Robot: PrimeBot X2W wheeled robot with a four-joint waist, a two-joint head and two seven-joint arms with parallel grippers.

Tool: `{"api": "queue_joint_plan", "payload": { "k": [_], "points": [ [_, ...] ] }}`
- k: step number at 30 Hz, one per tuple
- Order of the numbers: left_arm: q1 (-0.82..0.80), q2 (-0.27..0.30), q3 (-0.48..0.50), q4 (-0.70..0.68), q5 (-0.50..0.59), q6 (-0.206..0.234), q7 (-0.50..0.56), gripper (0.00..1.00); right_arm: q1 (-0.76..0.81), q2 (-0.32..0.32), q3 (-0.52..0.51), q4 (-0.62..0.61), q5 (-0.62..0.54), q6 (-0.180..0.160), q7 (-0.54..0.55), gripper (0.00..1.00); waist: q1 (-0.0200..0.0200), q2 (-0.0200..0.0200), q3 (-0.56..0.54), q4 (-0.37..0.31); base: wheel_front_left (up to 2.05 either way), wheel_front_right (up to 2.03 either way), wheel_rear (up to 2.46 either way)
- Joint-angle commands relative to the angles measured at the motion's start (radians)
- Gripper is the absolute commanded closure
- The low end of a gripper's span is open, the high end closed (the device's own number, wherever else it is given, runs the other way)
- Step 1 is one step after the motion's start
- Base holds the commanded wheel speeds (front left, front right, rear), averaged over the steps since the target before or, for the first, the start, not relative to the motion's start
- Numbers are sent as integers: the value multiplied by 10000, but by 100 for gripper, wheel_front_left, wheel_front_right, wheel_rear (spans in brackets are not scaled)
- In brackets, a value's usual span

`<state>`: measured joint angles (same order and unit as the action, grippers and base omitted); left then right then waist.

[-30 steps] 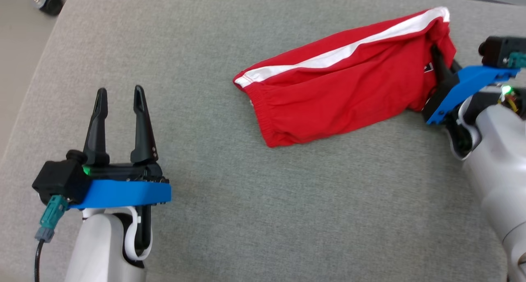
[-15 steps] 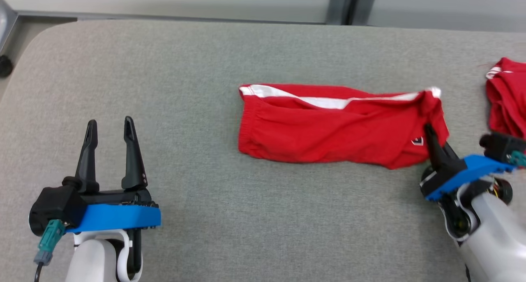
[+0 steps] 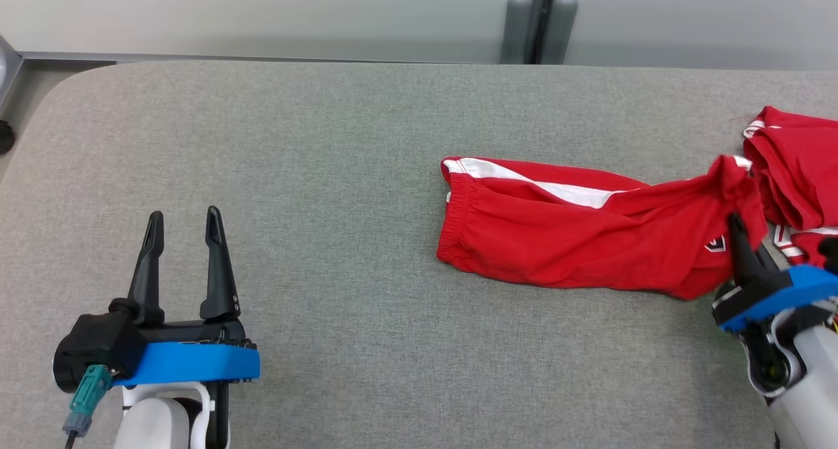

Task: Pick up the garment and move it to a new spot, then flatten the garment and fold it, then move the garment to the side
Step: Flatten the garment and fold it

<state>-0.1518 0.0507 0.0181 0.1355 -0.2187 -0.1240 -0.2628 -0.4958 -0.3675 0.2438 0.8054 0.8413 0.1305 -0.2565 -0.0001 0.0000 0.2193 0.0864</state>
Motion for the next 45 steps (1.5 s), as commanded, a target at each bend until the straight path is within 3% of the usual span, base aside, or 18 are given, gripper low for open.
{"api": "queue_joint_plan", "payload": {
  "k": [1, 16, 27, 36, 37, 38, 45],
  "points": [
    [42, -4, -12, 10, 6, -34, -27, 0, -313, 75, 5, -123, -104, 5, -9, 100, 1, 0, -16, 24, 0, 0, 0],
    [2, -6, -392, 190, -156, -56, -27, 0, -1725, 1333, 666, -1241, -1454, 5, 793, 100, 1, 0, -164, 694, 0, 0, 0],
    [-58, -6, -615, 214, -270, -41, -27, 0, -1270, 2381, 1507, -816, -2240, 4, 1119, 100, 1, 0, -5, 1227, 0, 0, 0],
    [-171, -6, -683, 184, -343, 39, -27, 0, -950, 2826, 2307, -430, -2393, 5, 903, 100, 1, 0, 179, 1327, 0, 0, 0],
    [-179, -6, -689, 181, -349, 55, -27, 0, -945, 2844, 2378, -445, -2427, 5, 804, 70, 1, 0, 196, 1316, 0, 0, 0],
    [-194, -6, -694, 181, -350, 73, -27, 0, -942, 2875, 2494, -483, -2435, 5, 737, 0, 1, 0, 211, 1299, 0, 0, 0],
    [-201, -6, -660, 231, -263, 95, -27, 0, -874, 2384, 2818, -1301, -2765, 4, 89, 0, 1, 0, 124, 1109, 0, 0, 0]
  ]
}}
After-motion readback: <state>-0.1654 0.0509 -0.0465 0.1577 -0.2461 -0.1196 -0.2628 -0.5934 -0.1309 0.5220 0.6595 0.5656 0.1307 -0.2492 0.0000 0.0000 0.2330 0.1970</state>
